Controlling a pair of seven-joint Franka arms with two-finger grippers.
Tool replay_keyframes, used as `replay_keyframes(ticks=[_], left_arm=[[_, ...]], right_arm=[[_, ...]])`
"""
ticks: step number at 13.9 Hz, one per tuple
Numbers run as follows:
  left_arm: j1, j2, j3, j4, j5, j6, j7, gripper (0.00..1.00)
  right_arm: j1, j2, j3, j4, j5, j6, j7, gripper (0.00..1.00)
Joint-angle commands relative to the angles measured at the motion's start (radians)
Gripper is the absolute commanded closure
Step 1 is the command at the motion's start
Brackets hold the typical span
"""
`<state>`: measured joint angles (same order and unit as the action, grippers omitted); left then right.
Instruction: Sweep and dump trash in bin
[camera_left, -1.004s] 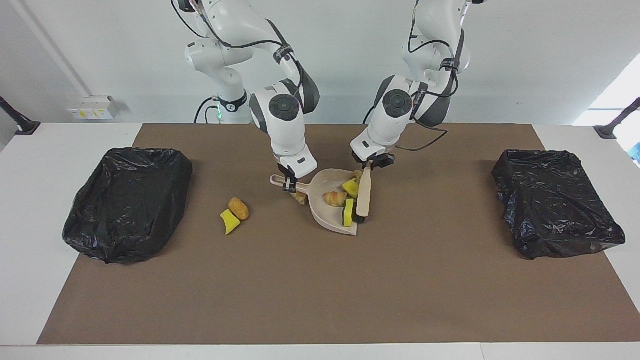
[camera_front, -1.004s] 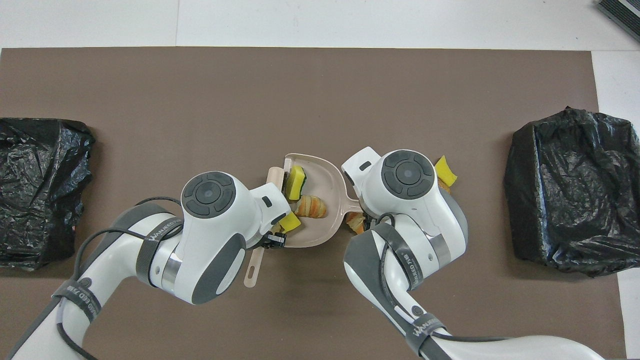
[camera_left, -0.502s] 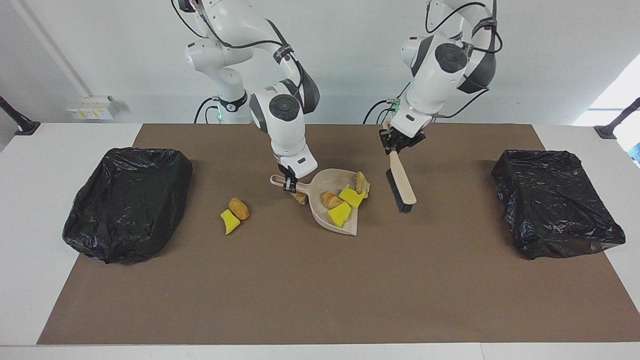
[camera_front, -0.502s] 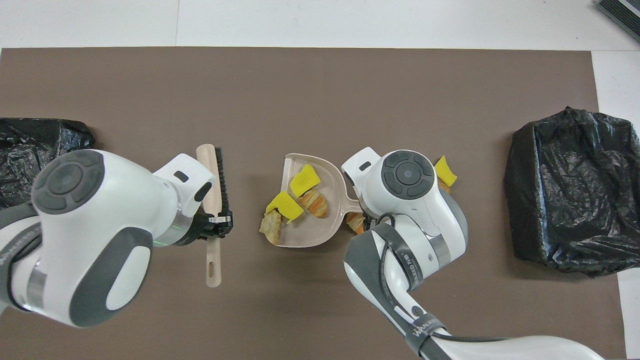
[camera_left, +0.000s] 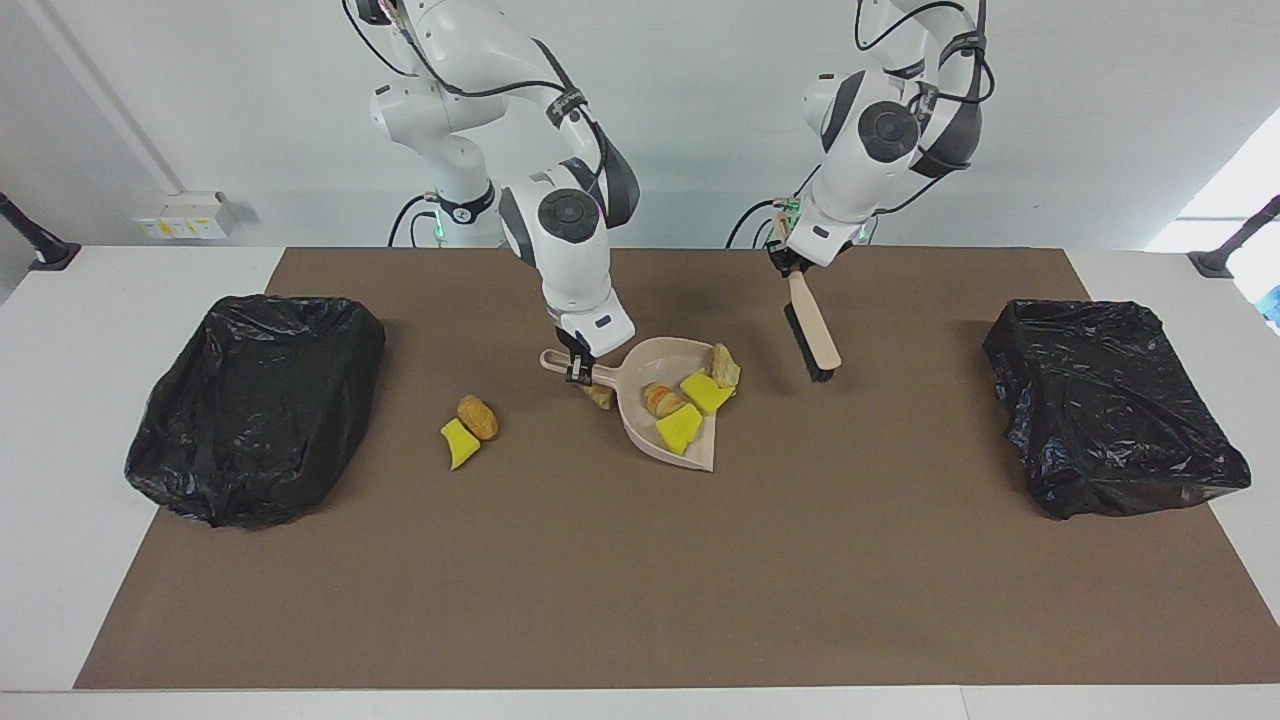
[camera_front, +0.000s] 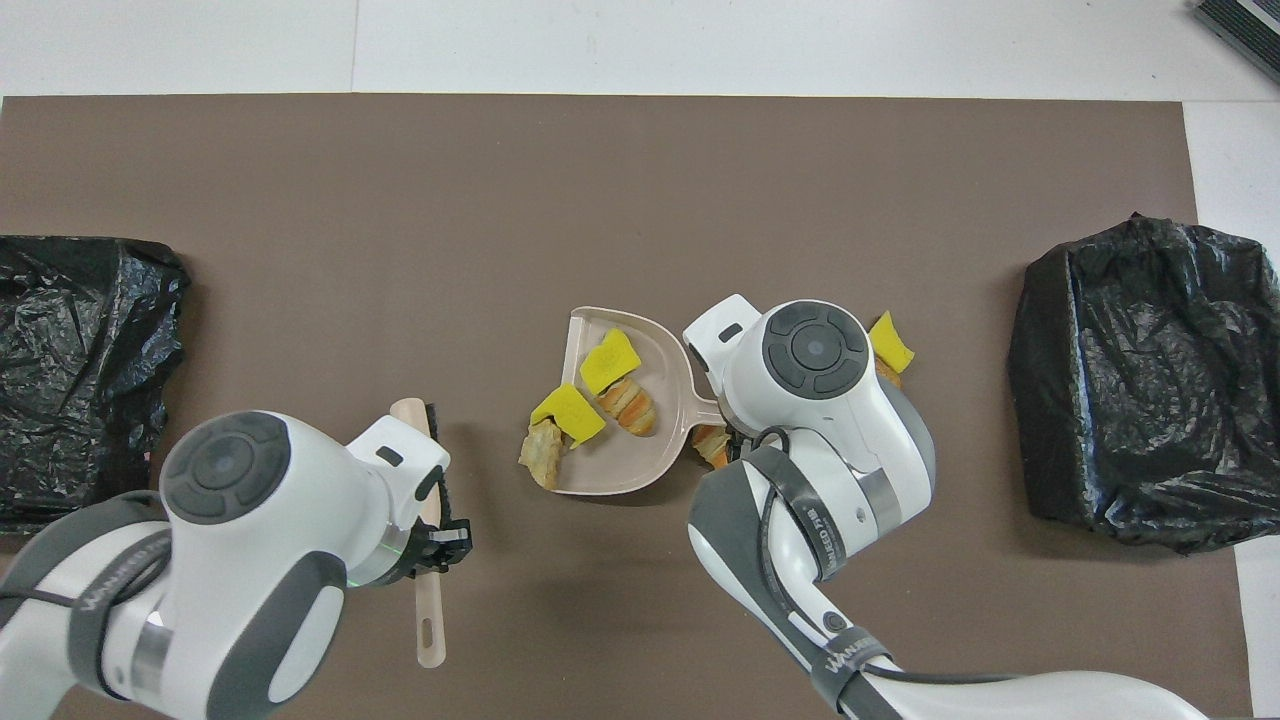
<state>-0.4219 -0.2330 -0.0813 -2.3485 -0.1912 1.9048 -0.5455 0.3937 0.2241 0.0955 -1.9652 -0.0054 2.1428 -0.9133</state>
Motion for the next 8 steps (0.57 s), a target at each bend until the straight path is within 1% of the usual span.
replay_keyframes(ticks=[1,2,4,6,8], left_arm=[[-0.092,0.027,0.006,-0.095,-0.013,0.224,-0.011,1.00],[-0.098,0.055,0.006,-0.089,-0.011,0.247,-0.002,1.00],[-0.142,0.109,0.006,-0.086,-0.013,0.313,0.045,1.00],[-0.172,0.127,0.006,-0.069,-0.017,0.347,0.091,1.00],[-0.186,0.147,0.006,-0.034,-0.062,0.362,0.133,1.00]], right_arm=[[-0.004,0.000,0.003,-0.015,-0.002,0.026,0.004,1.00],[-0.009,0.000,0.003,-0.015,-0.011,0.025,-0.002,1.00],[-0.010,0.000,0.003,-0.015,-0.021,0.025,-0.022,1.00],[-0.010,0.000,0.003,-0.015,-0.021,0.023,-0.042,1.00],[-0.010,0.000,0.003,-0.015,-0.033,0.023,-0.042,1.00]])
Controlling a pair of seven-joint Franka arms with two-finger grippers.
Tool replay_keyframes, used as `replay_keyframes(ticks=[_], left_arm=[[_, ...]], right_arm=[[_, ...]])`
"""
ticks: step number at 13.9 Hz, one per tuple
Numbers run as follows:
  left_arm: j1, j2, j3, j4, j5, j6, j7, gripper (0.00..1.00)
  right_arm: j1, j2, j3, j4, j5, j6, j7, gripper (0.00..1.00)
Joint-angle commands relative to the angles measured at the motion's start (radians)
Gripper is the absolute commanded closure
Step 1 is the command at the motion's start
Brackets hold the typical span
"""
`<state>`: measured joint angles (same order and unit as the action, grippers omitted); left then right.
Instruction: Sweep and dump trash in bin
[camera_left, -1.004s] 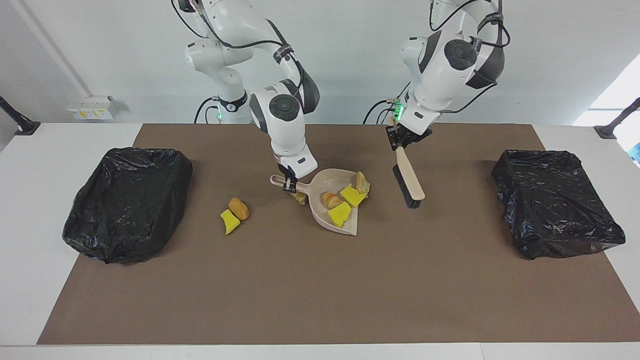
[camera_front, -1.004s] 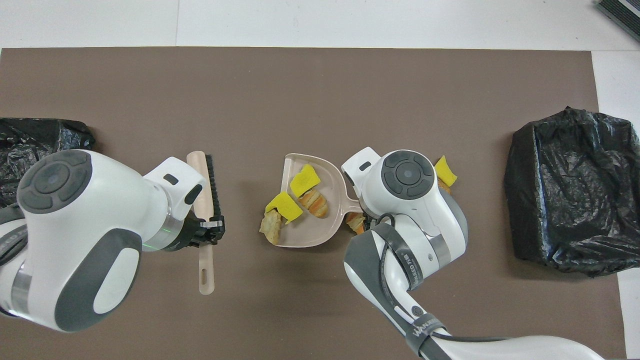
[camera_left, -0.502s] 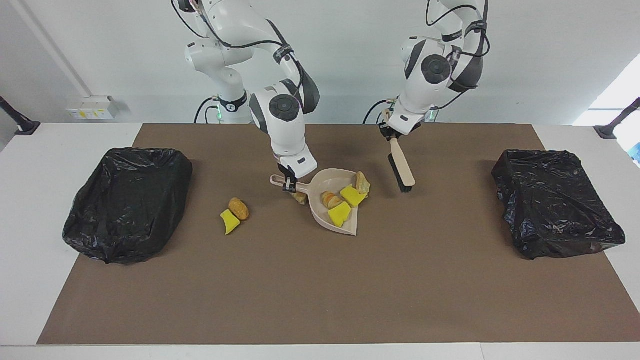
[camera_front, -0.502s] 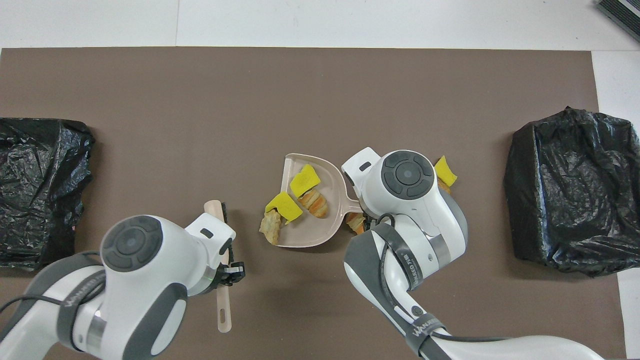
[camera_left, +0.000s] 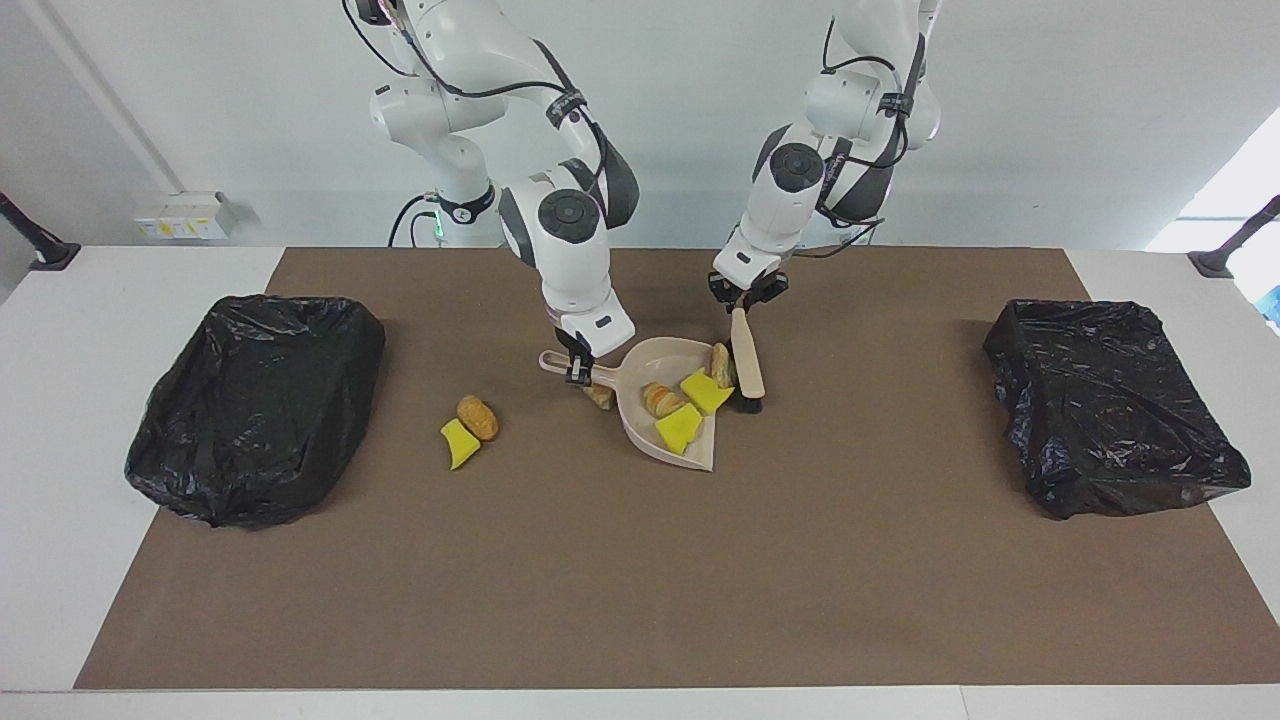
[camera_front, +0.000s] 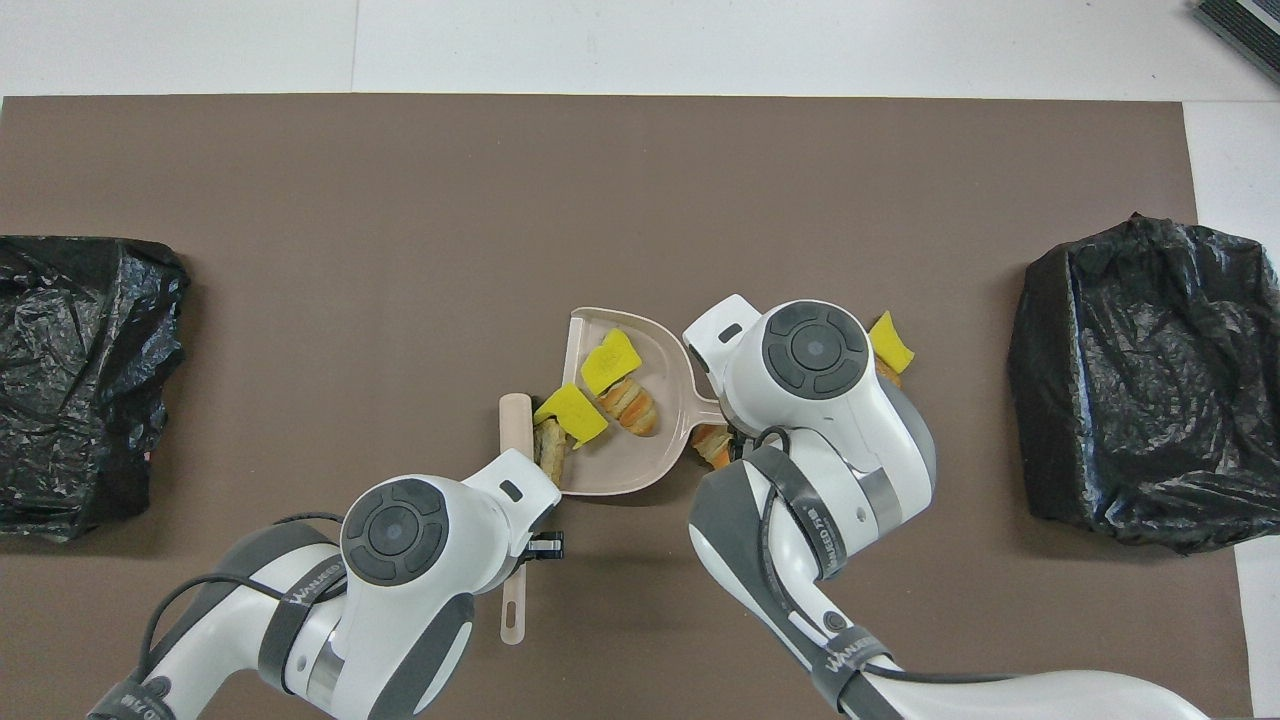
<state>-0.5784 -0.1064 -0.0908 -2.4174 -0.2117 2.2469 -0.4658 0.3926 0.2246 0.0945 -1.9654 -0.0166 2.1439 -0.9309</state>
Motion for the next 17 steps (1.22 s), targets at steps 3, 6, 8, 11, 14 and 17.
replay_keyframes(ticks=[3,6,8,11,14,17], left_arm=[[-0.040,0.040,0.013,0.064,-0.043,0.036,0.061,1.00],[-0.040,0.057,0.014,0.099,-0.043,0.022,0.049,1.00],[-0.034,0.019,0.017,0.121,-0.044,-0.007,-0.011,1.00],[0.001,-0.045,0.023,0.167,-0.029,-0.214,-0.074,1.00],[0.035,-0.108,0.025,0.176,-0.025,-0.328,-0.071,1.00],[0.051,-0.154,0.019,0.140,-0.021,-0.405,-0.074,1.00]], right_arm=[[-0.009,-0.001,0.004,-0.015,-0.023,0.019,-0.025,1.00],[-0.014,-0.001,0.004,-0.015,-0.023,0.016,-0.025,1.00],[-0.017,-0.001,0.005,-0.013,-0.023,0.010,-0.025,1.00],[-0.027,-0.007,0.004,0.002,-0.022,0.005,-0.032,1.00],[-0.050,-0.013,0.004,0.038,-0.019,-0.044,-0.075,1.00],[-0.101,-0.019,0.004,0.101,-0.005,-0.116,-0.153,1.00]])
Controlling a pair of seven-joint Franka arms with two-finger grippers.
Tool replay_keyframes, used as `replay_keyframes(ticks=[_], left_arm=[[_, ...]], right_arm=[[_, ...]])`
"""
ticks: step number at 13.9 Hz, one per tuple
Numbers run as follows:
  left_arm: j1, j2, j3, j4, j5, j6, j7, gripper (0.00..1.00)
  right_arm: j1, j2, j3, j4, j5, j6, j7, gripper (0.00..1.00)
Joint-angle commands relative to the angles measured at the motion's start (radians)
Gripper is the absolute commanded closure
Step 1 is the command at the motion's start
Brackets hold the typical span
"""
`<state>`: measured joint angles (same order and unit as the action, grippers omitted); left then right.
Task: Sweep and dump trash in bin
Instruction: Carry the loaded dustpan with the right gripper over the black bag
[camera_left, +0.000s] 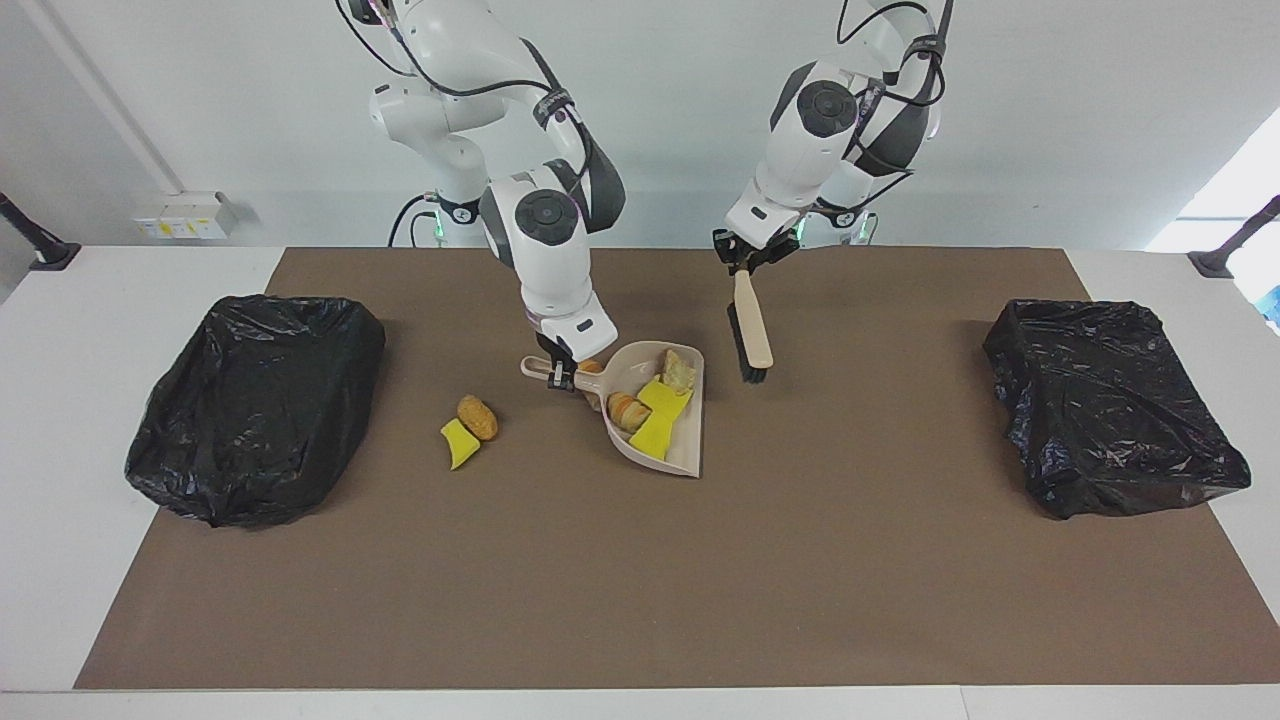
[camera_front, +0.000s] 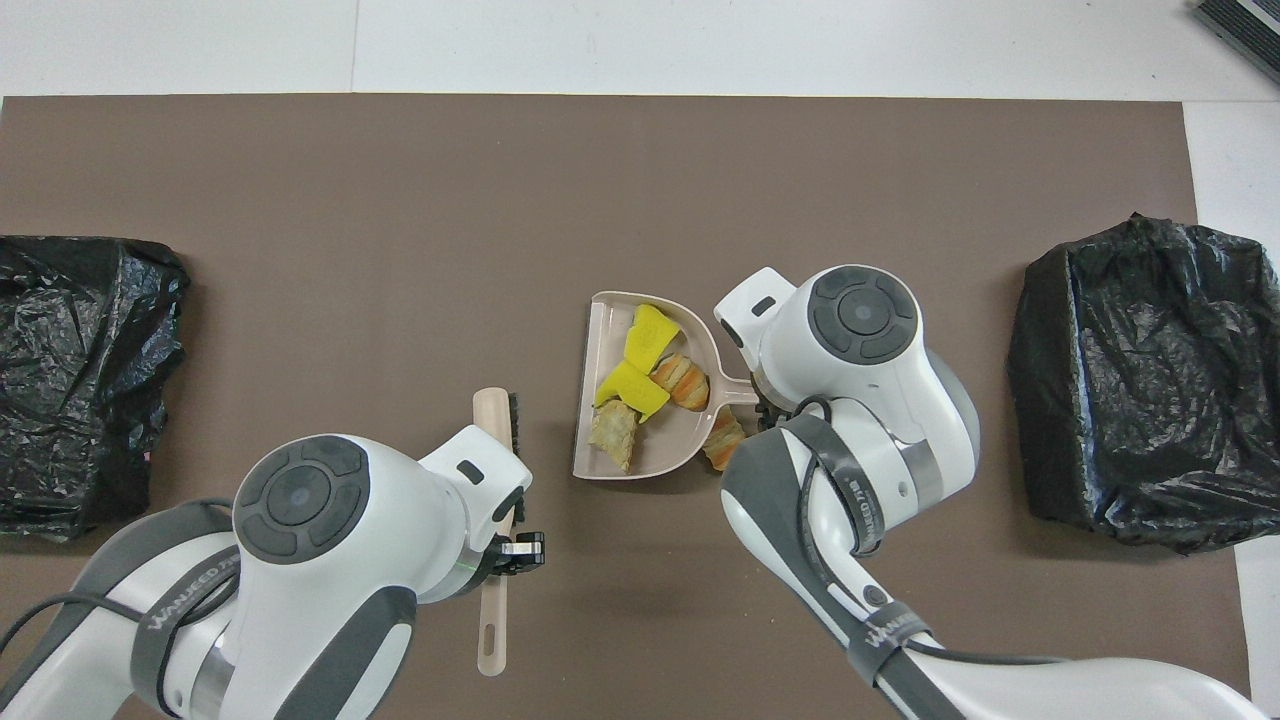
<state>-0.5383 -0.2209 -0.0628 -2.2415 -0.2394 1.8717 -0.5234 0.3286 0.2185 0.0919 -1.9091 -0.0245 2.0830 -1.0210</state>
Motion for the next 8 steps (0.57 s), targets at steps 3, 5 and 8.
replay_keyframes(ticks=[3,5,8], left_arm=[[0.002,-0.077,-0.011,-0.093,0.008,-0.002,-0.018,1.00],[-0.015,-0.062,-0.021,-0.138,0.022,0.129,-0.018,1.00],[-0.060,-0.041,-0.029,-0.182,0.038,0.236,-0.021,1.00]], right_arm=[[-0.097,-0.030,0.006,0.110,0.006,-0.130,-0.139,1.00],[-0.153,-0.047,0.005,0.133,0.008,-0.170,-0.178,1.00],[-0.241,-0.051,-0.001,0.192,0.011,-0.244,-0.273,1.00]])
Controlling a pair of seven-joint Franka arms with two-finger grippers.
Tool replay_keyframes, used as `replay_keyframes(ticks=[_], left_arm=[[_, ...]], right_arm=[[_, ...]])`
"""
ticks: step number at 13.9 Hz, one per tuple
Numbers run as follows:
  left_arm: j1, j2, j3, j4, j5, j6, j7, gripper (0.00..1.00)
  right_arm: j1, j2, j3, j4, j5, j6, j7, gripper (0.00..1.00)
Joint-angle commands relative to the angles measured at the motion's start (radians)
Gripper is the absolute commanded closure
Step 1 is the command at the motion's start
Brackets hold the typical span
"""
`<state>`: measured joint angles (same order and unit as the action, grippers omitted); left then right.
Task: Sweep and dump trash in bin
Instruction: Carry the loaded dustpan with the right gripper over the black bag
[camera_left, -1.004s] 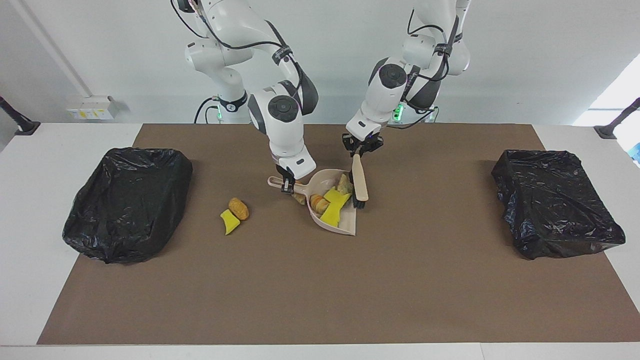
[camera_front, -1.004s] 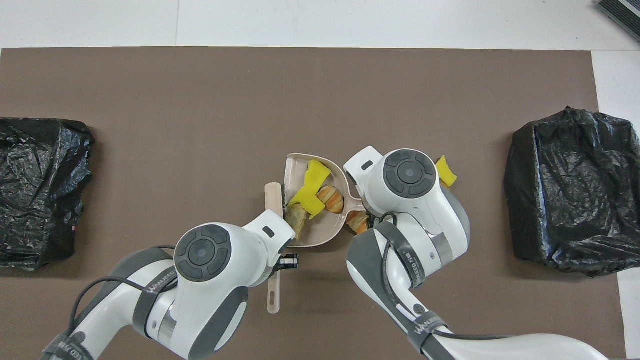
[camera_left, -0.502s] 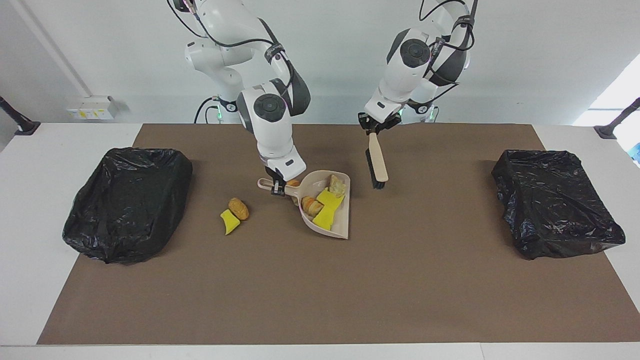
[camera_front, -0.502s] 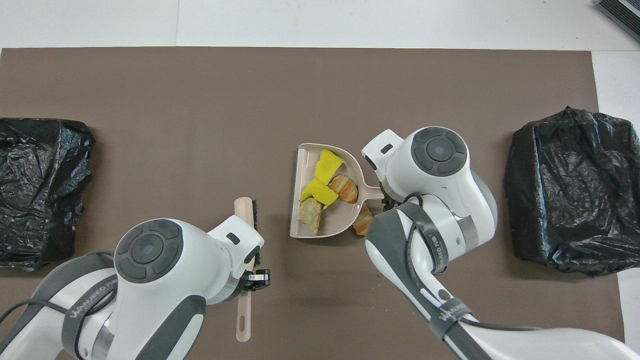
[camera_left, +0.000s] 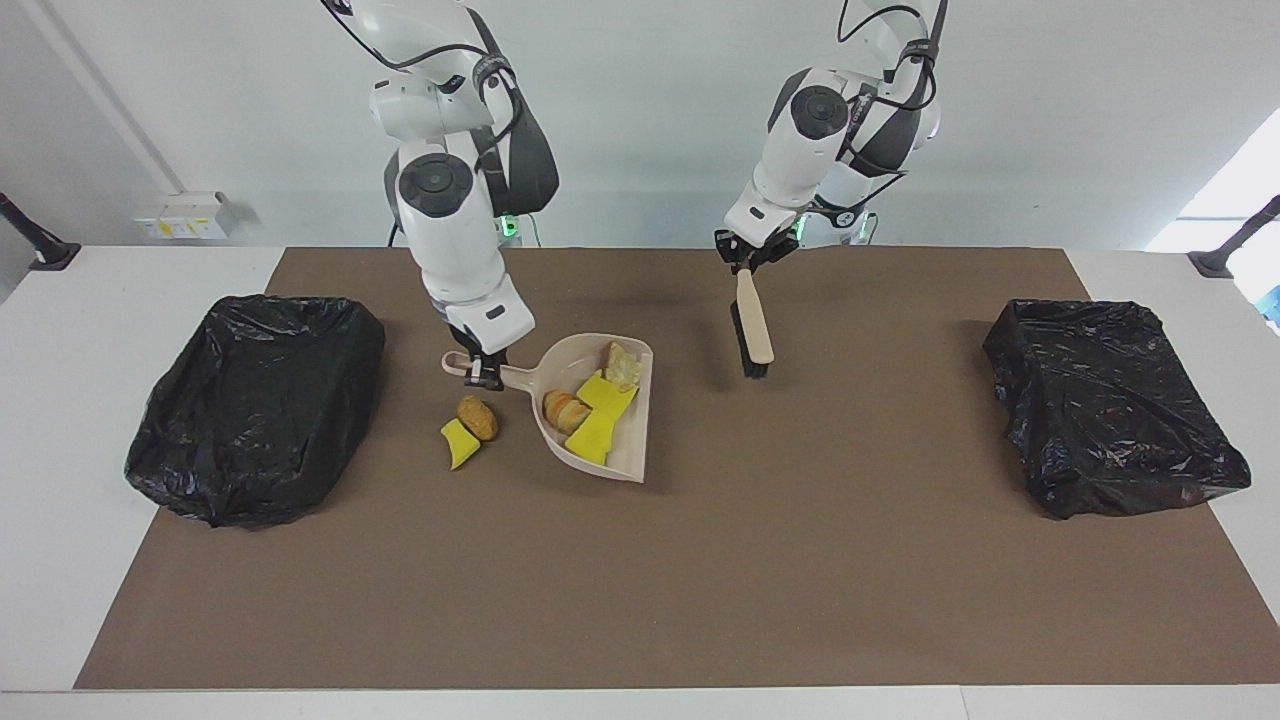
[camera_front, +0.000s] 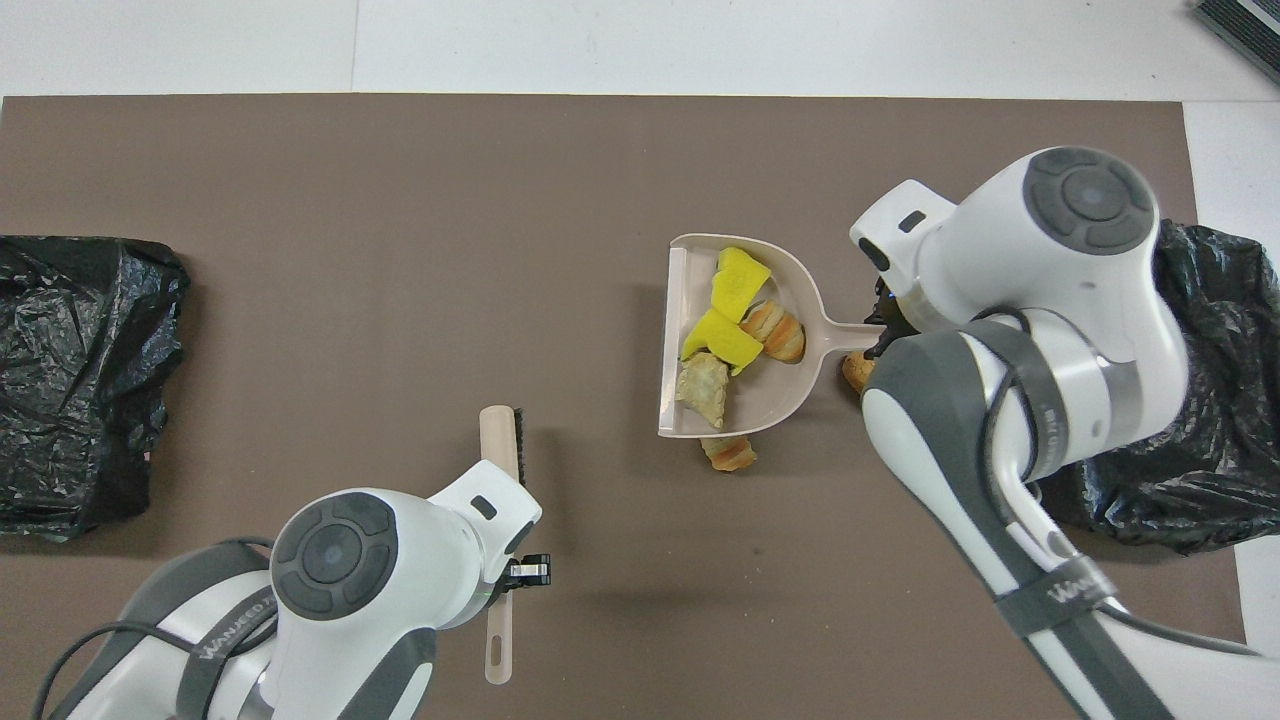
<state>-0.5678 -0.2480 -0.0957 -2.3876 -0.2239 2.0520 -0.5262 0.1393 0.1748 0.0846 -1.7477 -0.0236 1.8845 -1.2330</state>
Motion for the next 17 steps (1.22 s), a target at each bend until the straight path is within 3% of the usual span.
replay_keyframes(ticks=[1,9,12,13,14,15,17], left_arm=[[-0.032,-0.010,0.002,-0.036,0.023,0.060,-0.020,1.00],[-0.096,0.099,0.002,-0.058,0.023,0.162,-0.090,1.00],[-0.096,0.099,0.002,-0.067,0.021,0.154,-0.080,1.00],[-0.096,0.099,0.002,-0.067,0.021,0.152,-0.080,0.71],[-0.095,0.099,0.002,-0.067,0.023,0.145,-0.078,0.19],[-0.092,0.101,0.002,-0.064,0.021,0.134,-0.078,0.00],[-0.075,0.102,0.005,-0.030,0.021,0.067,-0.078,0.00]], right_arm=[[-0.093,-0.018,0.006,0.034,0.007,-0.050,-0.097,1.00],[-0.459,-0.032,-0.008,0.047,-0.015,-0.051,-0.413,1.00],[-0.587,-0.034,-0.025,0.051,-0.016,-0.048,-0.587,1.00],[-0.618,-0.034,-0.032,0.069,-0.028,-0.053,-0.627,1.00],[-0.639,-0.035,-0.043,0.077,-0.070,-0.054,-0.651,1.00],[-0.655,-0.043,-0.057,0.077,-0.117,-0.062,-0.693,1.00],[-0.656,-0.080,-0.063,0.067,-0.192,-0.064,-0.778,1.00]])
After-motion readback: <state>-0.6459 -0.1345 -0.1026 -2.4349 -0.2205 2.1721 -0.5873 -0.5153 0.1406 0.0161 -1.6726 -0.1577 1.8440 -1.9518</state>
